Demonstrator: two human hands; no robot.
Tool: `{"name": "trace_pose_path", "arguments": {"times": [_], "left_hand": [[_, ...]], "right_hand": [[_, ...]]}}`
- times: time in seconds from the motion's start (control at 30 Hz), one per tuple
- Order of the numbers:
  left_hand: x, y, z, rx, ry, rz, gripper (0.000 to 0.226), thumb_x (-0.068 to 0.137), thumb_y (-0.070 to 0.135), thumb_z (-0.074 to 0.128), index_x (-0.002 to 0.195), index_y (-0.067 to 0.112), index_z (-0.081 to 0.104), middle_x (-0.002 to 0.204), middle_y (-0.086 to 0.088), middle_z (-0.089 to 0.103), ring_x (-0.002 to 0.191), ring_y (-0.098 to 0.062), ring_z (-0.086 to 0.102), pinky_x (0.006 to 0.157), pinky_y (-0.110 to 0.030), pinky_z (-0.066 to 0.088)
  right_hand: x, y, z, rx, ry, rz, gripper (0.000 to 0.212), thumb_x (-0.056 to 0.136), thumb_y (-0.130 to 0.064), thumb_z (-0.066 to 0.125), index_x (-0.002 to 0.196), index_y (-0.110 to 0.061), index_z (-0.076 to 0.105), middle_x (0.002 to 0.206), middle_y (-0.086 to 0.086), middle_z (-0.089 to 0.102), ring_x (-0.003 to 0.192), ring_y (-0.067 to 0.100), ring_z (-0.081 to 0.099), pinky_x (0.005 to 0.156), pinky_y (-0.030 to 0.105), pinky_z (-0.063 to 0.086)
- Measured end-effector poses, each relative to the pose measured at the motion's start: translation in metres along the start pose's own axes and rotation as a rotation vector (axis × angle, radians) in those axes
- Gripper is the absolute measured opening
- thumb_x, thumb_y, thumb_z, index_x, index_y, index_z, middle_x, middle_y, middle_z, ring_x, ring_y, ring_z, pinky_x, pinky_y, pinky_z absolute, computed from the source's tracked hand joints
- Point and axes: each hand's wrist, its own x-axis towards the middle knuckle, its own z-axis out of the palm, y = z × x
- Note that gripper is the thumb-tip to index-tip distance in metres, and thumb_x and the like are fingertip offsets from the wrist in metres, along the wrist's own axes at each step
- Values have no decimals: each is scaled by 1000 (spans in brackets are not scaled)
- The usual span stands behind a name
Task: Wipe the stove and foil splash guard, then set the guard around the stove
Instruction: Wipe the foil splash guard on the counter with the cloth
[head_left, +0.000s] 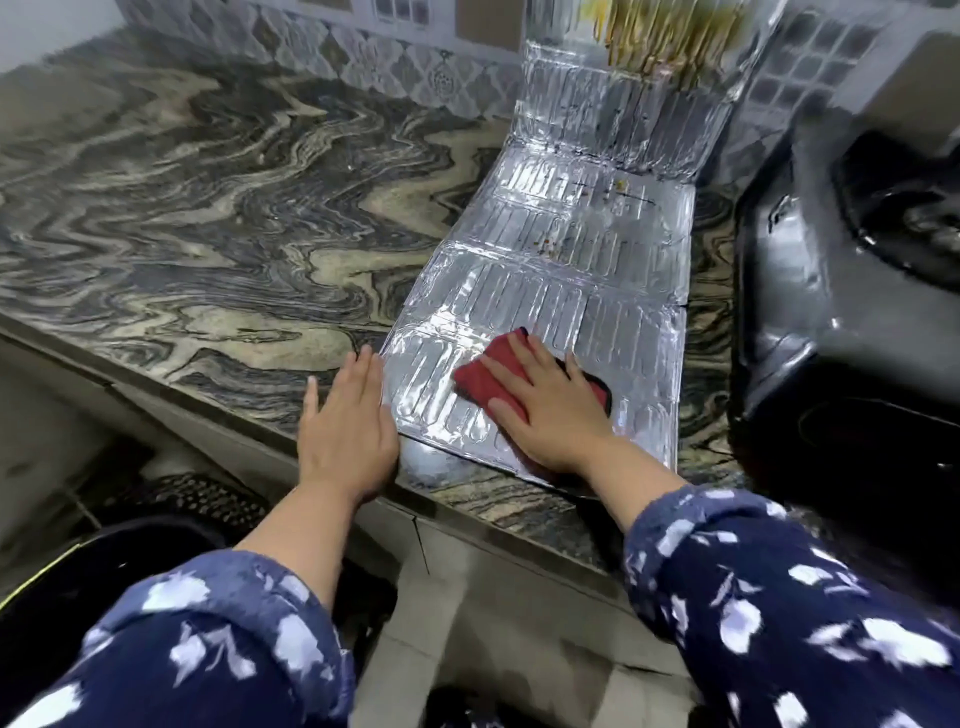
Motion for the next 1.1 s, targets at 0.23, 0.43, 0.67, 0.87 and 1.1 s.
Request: {"name": "trace_pose_path", "arguments": {"times": [0.23, 0.43, 0.67, 0.87, 1.1], "left_hand": [[0, -1, -3, -36, -23, 13, 58, 96, 24, 27, 151, 14, 11, 160, 3, 4, 147, -11, 1, 118, -48, 2], [1, -2, 1, -18, 8, 18, 58, 94, 26, 24, 150, 13, 18, 160, 2, 12, 147, -12, 8, 117, -49, 6], [3, -6, 7, 33, 33, 31, 73, 83, 37, 6, 148, 12, 27, 157, 1, 21, 145, -13, 17, 116, -48, 13], [3, -6, 1, -53, 4, 30, 76, 80, 41, 9, 149, 13, 25, 158, 1, 20, 146, -12, 15, 118, -44, 8], [50, 20, -34, -167, 34, 35, 54, 89, 31, 45, 138, 11, 41, 145, -8, 45, 132, -24, 44, 109, -41, 30]], "right_hand": [[-33, 45, -10, -6, 0, 86, 56, 95, -58, 22, 147, -48, 4, 160, -10, -11, 147, 11, -13, 119, 46, -3], [8, 95, -18, 3, 63, 271, 56, 96, -57, 19, 149, -41, 11, 161, -2, -5, 148, 18, -5, 119, 48, 1], [55, 125, -27, 0, 87, 365, 56, 97, -55, 16, 150, -37, 11, 162, -1, -2, 149, 19, -3, 119, 49, 1], [48, 115, -26, 10, 64, 353, 57, 98, -52, 18, 151, -33, 12, 162, -4, -2, 148, 19, -5, 119, 47, 0], [27, 97, -22, 18, 68, 324, 62, 95, -59, 17, 151, -33, 9, 161, -4, -5, 148, 18, -8, 119, 46, -3]]}}
